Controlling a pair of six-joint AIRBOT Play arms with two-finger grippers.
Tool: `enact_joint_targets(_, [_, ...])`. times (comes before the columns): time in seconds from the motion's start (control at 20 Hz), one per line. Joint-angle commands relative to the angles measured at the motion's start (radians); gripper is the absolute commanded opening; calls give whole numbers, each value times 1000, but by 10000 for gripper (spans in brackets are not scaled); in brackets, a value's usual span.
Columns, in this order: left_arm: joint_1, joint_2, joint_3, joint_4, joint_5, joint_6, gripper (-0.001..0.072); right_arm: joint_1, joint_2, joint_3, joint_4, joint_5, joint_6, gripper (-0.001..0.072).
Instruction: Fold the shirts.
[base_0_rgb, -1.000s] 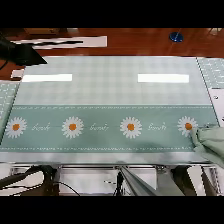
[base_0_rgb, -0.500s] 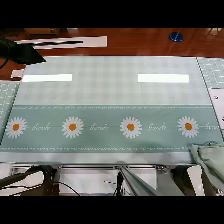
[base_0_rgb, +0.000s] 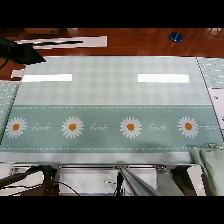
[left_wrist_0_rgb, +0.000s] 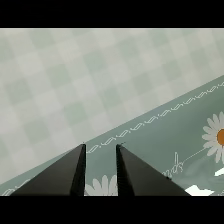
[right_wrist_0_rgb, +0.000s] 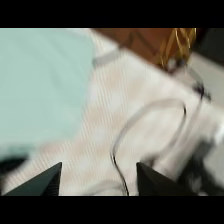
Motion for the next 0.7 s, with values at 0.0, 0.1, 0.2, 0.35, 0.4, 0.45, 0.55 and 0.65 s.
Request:
enact_joint_targets(0.0, [-2, -5, 0, -5, 7, 2, 260, 148, -64, 154, 378, -303, -4, 480])
enact_joint_targets(0.1, [-14, -7, 0, -31, 69, 2, 363, 279, -124, 259, 960, -525, -23, 432])
enact_joint_targets(0.2, [-45, -27, 0, -74, 186, 2, 629, 409, -197, 269, 1531, -591, -149, 432])
enact_joint_targets(0.35, [-123, -94, 0, -51, 243, -2, 640, 621, -312, 269, 1639, -445, -203, 429])
enact_joint_targets(0.4, [-163, -118, 0, 13, 211, -44, 596, 691, -342, 269, 1524, -364, -203, 425])
enact_joint_targets(0.45, [-208, -136, 0, 116, 171, -101, 546, 752, -363, 269, 1390, -295, -203, 368])
enact_joint_targets(0.55, [-310, -166, 0, 364, 68, -195, 526, 864, -385, 269, 1081, -214, -182, 329])
enact_joint_targets(0.65, [-397, -178, -1, 526, 16, -249, 525, 945, -385, 268, 881, -202, -158, 329])
